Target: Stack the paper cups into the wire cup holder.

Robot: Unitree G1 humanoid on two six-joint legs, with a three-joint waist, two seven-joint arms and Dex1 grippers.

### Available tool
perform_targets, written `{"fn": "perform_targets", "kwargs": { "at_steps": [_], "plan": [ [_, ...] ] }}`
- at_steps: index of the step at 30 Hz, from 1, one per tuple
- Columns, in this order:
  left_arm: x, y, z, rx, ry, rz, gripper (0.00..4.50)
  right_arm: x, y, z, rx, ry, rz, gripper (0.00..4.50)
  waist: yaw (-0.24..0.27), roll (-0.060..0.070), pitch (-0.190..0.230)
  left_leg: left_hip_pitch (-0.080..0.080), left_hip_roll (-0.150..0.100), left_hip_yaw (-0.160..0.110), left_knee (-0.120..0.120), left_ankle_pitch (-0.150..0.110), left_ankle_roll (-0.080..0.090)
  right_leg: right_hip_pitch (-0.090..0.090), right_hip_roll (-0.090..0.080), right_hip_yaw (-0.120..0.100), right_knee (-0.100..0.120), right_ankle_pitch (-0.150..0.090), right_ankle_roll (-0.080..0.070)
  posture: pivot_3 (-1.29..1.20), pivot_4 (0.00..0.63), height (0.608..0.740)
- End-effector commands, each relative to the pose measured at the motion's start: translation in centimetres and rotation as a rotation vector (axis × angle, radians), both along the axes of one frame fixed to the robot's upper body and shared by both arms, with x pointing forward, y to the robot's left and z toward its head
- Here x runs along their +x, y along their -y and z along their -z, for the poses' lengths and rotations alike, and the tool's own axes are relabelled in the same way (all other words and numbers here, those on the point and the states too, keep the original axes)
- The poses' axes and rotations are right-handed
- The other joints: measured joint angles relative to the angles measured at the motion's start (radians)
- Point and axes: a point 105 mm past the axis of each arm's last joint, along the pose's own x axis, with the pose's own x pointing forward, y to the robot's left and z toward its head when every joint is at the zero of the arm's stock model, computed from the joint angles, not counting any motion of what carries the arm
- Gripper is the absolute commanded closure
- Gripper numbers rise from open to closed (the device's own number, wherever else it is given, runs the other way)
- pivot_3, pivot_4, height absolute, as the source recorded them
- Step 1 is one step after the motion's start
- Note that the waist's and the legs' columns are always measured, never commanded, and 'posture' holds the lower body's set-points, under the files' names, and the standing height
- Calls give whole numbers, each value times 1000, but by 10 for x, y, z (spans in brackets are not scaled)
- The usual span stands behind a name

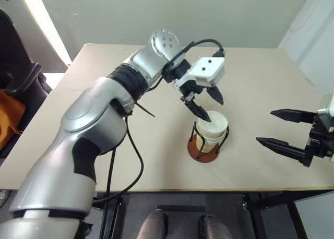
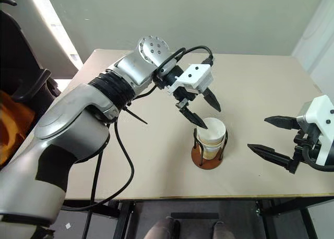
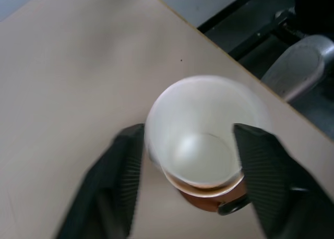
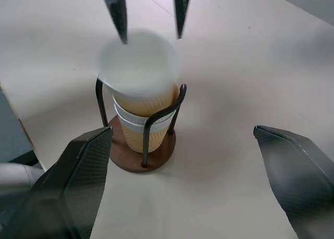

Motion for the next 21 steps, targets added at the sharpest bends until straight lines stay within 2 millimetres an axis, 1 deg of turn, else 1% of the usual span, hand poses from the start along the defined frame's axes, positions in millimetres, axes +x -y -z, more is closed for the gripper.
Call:
{"fn": "perform_targets", "kwargs": {
  "at_steps": [1, 5, 7, 10, 12, 14, 15, 17, 19, 21],
  "plan": [
    [-3, 0, -11, -27, 22, 34, 1247, -1, -3, -11, -21, 59, -14, 0, 0, 0, 0, 0, 0, 0, 1, 0, 0, 0, 0, 0, 0, 0, 0, 0, 150, 740],
    [2, -5, -16, -56, 21, 2, 1247, 3, -6, -9, -14, 50, -44, 0, 0, 0, 0, 0, 0, 1, 1, -1, 0, 0, 0, 0, 0, 0, 0, 0, 150, 740],
    [6, -19, -15, -69, 3, -34, 1247, 8, -9, -6, -11, 33, -71, 0, 0, 1, -1, 0, 0, 1, 1, -1, 0, 0, 0, 0, 0, 0, 1, 0, 150, 740],
    [16, -55, -14, -119, -32, -142, 1247, 23, -6, 2, -31, -1, -81, 0, -13, 3, -2, 2, 0, 2, 1, -1, 0, 0, 1, 1, 0, 0, 1, 0, 150, 740],
    [17, -81, -14, -160, -71, -212, 1247, 31, 0, 4, -45, -14, -77, 0, -19, 3, -2, 4, 1, 3, 1, -1, 0, 0, 2, 0, 2, 0, 1, 0, 150, 740],
    [11, -107, -12, -196, -127, -267, 1247, 36, 4, 5, -52, -31, -90, 0, -25, 4, -2, 4, 2, 3, 1, 0, -1, 0, 2, 1, 1, 0, 1, 0, 150, 740],
    [7, -125, -8, -197, -148, -311, 1247, 40, 7, 6, -69, -37, -96, 0, -25, 4, -2, 4, 2, 4, 1, 0, -1, -1, 3, 1, 2, 0, 1, 0, 150, 740],
    [-3, -155, -2, -213, -186, -404, 1247, 45, 14, 5, -96, -42, -111, 0, -30, 5, -3, 4, 2, 4, 1, 0, -1, -1, 3, 1, 1, -1, 0, 0, 150, 740],
    [-13, -179, 0, -267, -227, -519, 1247, 50, 23, 2, -107, -39, -119, 0, -32, 5, -3, 5, 1, 4, 0, 0, -1, -1, 3, 0, 1, -2, -1, 0, 150, 740],
    [-23, -203, 8, -310, -260, -651, 1247, 54, 30, 1, -105, -43, -133, 0, -29, 5, -3, 5, 1, 3, 0, 0, -1, -1, 2, 0, 1, -3, -4, 0, 150, 740]
  ]
}}
